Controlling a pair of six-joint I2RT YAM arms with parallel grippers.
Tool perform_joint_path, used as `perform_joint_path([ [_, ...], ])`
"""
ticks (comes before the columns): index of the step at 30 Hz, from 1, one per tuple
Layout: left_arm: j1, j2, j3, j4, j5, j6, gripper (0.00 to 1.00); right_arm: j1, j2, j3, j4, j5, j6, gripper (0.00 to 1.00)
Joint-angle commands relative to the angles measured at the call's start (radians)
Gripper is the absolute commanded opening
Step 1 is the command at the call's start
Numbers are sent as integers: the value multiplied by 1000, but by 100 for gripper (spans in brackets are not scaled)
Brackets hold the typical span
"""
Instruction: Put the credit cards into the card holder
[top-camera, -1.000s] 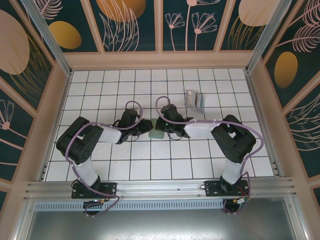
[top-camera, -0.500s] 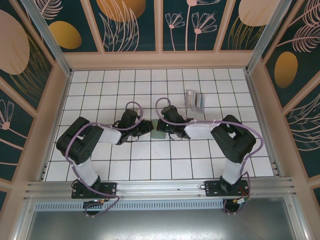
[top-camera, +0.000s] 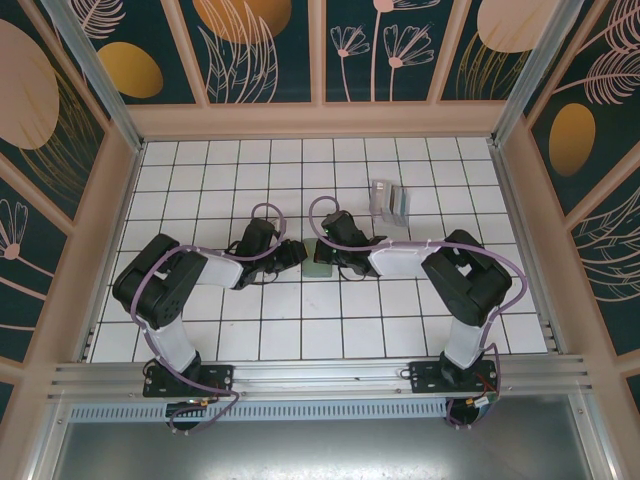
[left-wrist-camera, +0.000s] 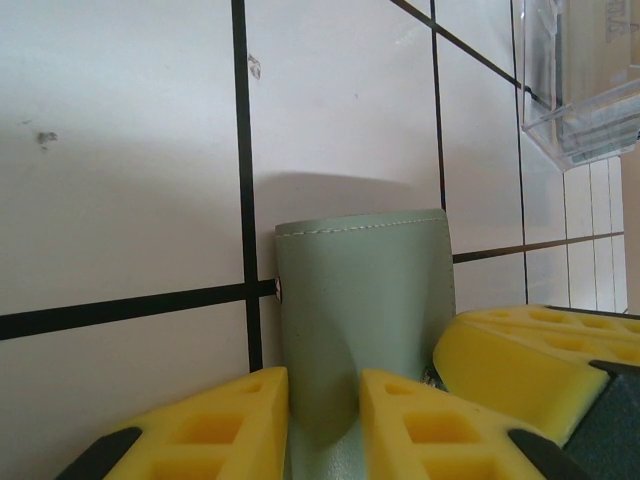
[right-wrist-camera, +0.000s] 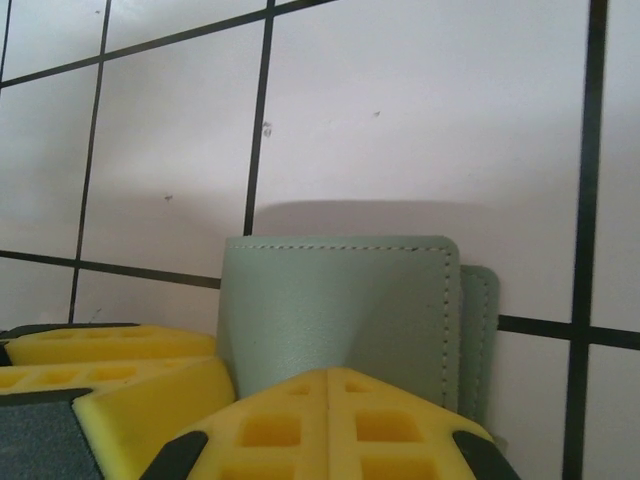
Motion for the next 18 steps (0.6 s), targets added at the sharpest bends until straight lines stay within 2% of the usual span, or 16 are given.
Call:
perform_joint_path([
  [1,-17,26,-7,-66,32,-27,27,9,-1,-3,26,-27,14,0],
  [18,-17,12,-23,-53,28,-42,26,33,61,-47,55,-9,52,0],
])
